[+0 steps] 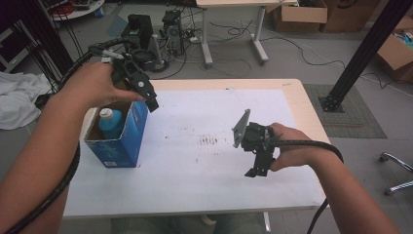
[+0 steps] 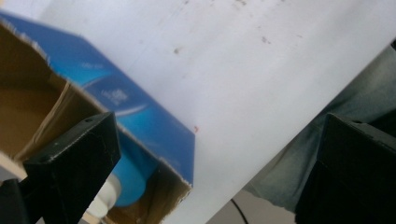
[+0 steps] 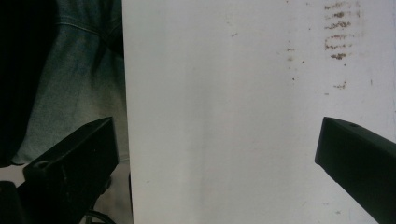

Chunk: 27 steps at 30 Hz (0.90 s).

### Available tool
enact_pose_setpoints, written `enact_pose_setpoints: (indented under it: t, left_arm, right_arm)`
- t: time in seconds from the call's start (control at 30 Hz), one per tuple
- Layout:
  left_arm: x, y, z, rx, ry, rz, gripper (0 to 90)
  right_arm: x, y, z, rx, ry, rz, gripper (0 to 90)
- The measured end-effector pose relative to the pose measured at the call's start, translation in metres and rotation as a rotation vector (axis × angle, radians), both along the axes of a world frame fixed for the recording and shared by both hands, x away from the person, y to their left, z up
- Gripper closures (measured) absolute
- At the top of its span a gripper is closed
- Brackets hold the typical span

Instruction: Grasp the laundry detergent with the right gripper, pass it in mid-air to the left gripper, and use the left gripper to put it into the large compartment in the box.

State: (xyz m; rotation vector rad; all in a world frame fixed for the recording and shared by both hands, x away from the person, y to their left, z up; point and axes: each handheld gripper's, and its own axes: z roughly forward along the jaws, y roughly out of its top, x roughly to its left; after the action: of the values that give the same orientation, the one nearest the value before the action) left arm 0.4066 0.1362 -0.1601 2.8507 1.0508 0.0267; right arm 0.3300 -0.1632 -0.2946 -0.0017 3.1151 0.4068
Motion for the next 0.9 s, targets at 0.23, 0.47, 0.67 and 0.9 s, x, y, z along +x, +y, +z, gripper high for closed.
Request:
enact_pose_setpoints:
  t: [0.23, 0.47, 0.67, 0.9]
  left_arm:
    - [-0.012, -0.016, -0.001, 0.030, 0.004, -0.187, 0.1]
    - [-0.029, -0.037, -0.021, 0.118, 0.061, -0.402, 0.1]
    - [-0.037, -0.055, -0.037, 0.140, 0.085, -0.494, 0.1]
    - [-0.037, -0.064, -0.051, 0.139, 0.094, -0.538, 0.1]
  right_arm:
    - [0.000, -0.005, 0.004, -0.007, -0.002, -0.029, 0.0]
    - [-0.001, -0.003, 0.006, -0.006, -0.002, -0.035, 0.0]
    - [0.001, -0.003, 0.007, -0.013, 0.002, -0.034, 0.0]
    - [0.007, -0.007, 0.010, -0.012, 0.000, -0.042, 0.0]
